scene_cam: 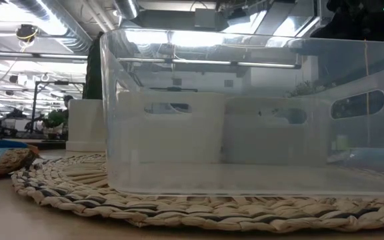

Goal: Pick and place Granola Bars by type
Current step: Put the orange granola bar into the transparent bin

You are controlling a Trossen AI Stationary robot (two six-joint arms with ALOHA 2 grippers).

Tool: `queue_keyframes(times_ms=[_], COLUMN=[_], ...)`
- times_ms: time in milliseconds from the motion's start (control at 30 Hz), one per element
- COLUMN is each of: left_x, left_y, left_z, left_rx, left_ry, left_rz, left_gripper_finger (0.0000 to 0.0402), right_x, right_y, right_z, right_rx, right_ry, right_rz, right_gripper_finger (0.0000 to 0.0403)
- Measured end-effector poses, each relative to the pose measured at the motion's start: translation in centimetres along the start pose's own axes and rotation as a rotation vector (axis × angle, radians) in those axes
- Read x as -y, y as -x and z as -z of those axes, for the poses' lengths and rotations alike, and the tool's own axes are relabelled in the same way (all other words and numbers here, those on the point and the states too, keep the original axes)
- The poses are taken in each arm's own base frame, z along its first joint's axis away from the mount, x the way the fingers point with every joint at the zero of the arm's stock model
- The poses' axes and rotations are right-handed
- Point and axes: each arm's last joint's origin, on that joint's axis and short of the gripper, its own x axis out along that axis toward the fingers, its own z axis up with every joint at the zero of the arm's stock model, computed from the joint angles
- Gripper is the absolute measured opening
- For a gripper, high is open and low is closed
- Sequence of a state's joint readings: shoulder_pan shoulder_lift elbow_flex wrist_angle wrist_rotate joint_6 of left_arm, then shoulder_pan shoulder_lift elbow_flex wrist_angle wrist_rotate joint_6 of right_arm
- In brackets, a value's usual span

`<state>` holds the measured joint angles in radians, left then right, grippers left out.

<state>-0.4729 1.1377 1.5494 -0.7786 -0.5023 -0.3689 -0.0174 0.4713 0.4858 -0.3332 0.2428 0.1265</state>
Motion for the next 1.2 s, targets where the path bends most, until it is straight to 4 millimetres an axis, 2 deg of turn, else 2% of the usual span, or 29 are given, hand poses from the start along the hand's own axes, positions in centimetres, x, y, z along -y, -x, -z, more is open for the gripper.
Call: queue_keyframes(times_ms=[200, 400, 600, 733, 833, 933, 1067, 1200], left_x=[0.7, 1.6, 2.4, 2.8, 3.3, 4.3, 5.9, 6.6], left_y=[-5.4, -10.1, -12.3, -13.4, -14.6, -16.3, -19.4, -22.3], left_z=[-2.9, -6.8, -8.9, -8.7, -7.4, -4.7, 0.9, 6.2], left_rx=[0.124, 0.099, 0.067, 0.037, -0.059, -0.231, -0.522, -0.699], left_ry=[-0.013, -0.093, -0.135, -0.121, -0.108, -0.132, -0.225, -0.239], left_rz=[0.147, 0.196, 0.2, 0.2, 0.191, 0.175, 0.141, 0.158], left_gripper_finger=[0.0007, 0.0007, 0.0008, 0.0007, 0.0008, 0.0009, 0.0008, 0.0009], right_x=[0.0, 0.0, 0.0, 0.0, 0.0, 0.0, 0.0, 0.0], right_y=[0.0, 0.0, 0.0, 0.0, 0.0, 0.0, 0.0, 0.0], right_z=[0.0, 0.0, 0.0, 0.0, 0.0, 0.0, 0.0, 0.0], right_rx=[0.0, 0.0, -0.003, -0.003, -0.003, -0.003, -0.003, -0.003], right_ry=[0.0, 0.004, 0.004, 0.004, 0.005, 0.005, 0.008, 0.043], right_rz=[0.0, 0.0, -0.008, -0.008, -0.008, -0.008, -0.008, -0.008], right_gripper_finger=[0.0141, 0.0141, 0.0141, 0.0141, 0.0141, 0.0141, 0.0141, 0.0141])
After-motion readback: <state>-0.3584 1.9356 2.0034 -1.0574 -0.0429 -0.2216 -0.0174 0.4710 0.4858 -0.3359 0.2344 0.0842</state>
